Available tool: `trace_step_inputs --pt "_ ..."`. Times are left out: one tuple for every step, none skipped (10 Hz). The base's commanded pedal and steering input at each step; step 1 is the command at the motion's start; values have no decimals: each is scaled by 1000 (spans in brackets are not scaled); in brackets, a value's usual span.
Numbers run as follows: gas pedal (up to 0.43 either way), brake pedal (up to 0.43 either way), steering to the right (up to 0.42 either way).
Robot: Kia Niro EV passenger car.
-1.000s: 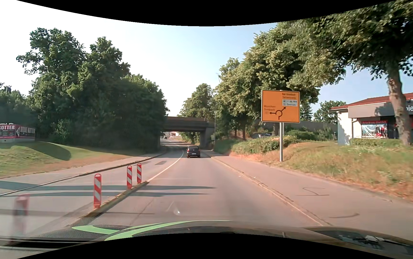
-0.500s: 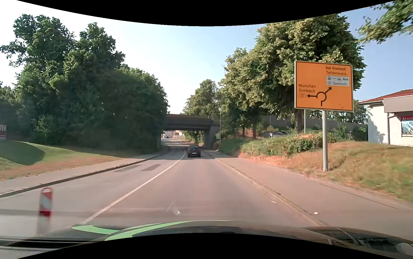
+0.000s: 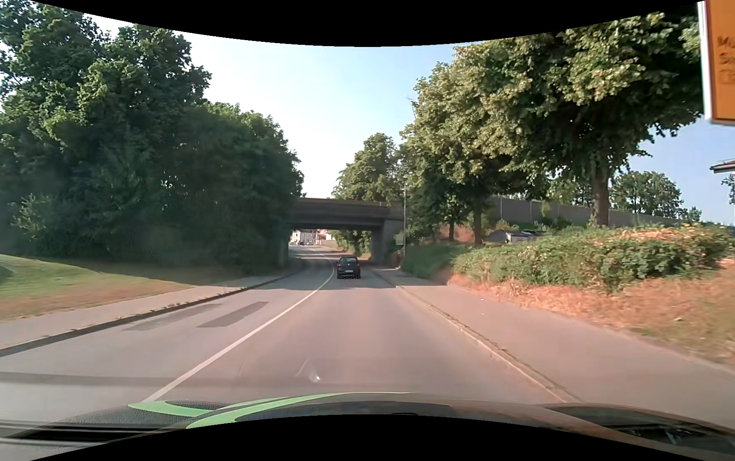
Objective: Follow the waypoints while adhering to traffic rules and regulations
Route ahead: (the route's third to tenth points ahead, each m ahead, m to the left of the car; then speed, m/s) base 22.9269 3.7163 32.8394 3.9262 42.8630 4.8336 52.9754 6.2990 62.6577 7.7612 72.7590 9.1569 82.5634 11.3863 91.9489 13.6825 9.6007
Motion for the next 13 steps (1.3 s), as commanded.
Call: trace_step_inputs --pt "39 0 -21" --pt "39 0 -21" --pt "39 0 -21" --pt "39 0 -21" --pt "39 0 -20" --pt "39 0 -16" --pt "39 0 -9" --pt "39 0 -7" --pt "39 0 -7" --pt "39 0 -5" --pt "39 0 -5" --pt "39 0 -7" --pt "47 0 -7"
